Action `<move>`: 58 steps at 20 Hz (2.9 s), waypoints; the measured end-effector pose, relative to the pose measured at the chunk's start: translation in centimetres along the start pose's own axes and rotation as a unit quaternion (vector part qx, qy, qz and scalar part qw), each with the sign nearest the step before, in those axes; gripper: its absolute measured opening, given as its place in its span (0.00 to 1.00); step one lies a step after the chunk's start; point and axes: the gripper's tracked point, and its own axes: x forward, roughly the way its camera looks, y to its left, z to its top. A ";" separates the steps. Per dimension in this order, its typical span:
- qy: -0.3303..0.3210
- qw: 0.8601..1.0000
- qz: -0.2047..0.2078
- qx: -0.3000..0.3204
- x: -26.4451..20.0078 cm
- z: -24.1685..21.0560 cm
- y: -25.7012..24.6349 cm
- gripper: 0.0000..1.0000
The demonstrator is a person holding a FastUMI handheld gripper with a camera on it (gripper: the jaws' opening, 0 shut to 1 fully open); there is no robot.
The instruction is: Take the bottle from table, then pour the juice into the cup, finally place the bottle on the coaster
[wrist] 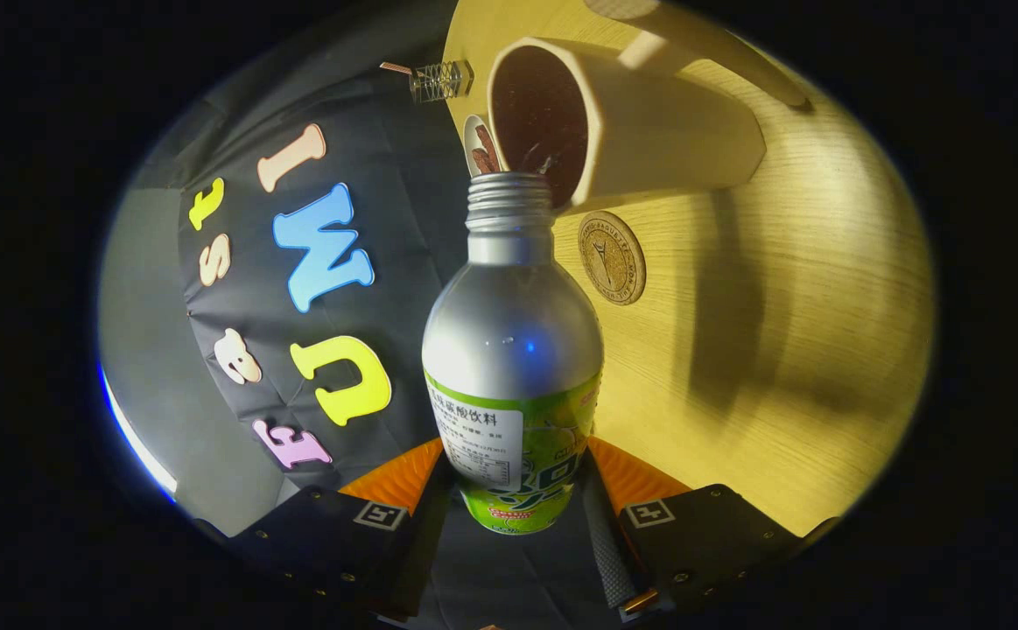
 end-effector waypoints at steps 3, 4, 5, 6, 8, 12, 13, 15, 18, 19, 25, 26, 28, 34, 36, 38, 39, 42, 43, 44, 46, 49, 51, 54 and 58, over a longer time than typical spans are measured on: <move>0.002 1.000 0.001 0.005 -0.2 -0.2 0.2 0.75; 0.001 1.000 0.002 0.008 -0.2 -0.1 0.3 0.75; 0.002 1.000 0.003 0.012 -0.1 -0.3 0.5 0.75; 0.003 1.000 0.004 0.014 0.1 -0.2 0.7 0.75; 0.002 1.000 0.004 0.020 0.0 -0.1 0.7 0.76; 0.002 0.999 0.006 0.032 -0.2 0.1 1.0 0.75; 0.002 0.999 0.007 0.036 -0.3 0.1 1.0 0.75; 0.003 0.999 0.008 0.044 -0.2 0.1 1.3 0.75; 0.006 0.998 0.011 0.055 -0.4 0.2 1.7 0.75; 0.007 0.998 0.011 0.058 -0.5 0.0 1.7 0.75; 0.013 0.997 0.015 0.075 -0.6 -0.2 2.7 0.75; 0.016 0.997 0.015 0.076 -0.5 -0.4 2.7 0.75; 0.018 0.997 0.013 0.079 -0.7 -0.4 2.6 0.75; 0.019 0.995 0.016 0.100 -1.2 -0.7 3.4 0.75; 0.021 0.994 0.017 0.108 -1.0 -0.8 3.8 0.75; 0.023 0.993 0.019 0.115 -1.1 -0.9 4.2 0.75; 0.024 0.992 0.019 0.119 -1.3 -1.0 4.2 0.75; 0.027 0.991 0.020 0.126 -1.4 -0.9 4.6 0.75; 0.029 0.991 0.020 0.128 -1.5 -1.0 4.8 0.75; 0.031 0.991 0.021 0.130 -1.5 -0.9 4.8 0.75; 0.031 0.990 0.022 0.138 -1.5 -0.7 5.2 0.75; 0.030 0.989 0.022 0.145 -1.7 -0.6 5.7 0.75; 0.032 0.989 0.021 0.143 -1.9 -0.8 5.9 0.75; 0.025 0.989 0.019 0.145 -1.8 -0.6 5.7 0.75; 0.012 0.991 0.013 0.129 -1.4 -0.5 5.1 0.75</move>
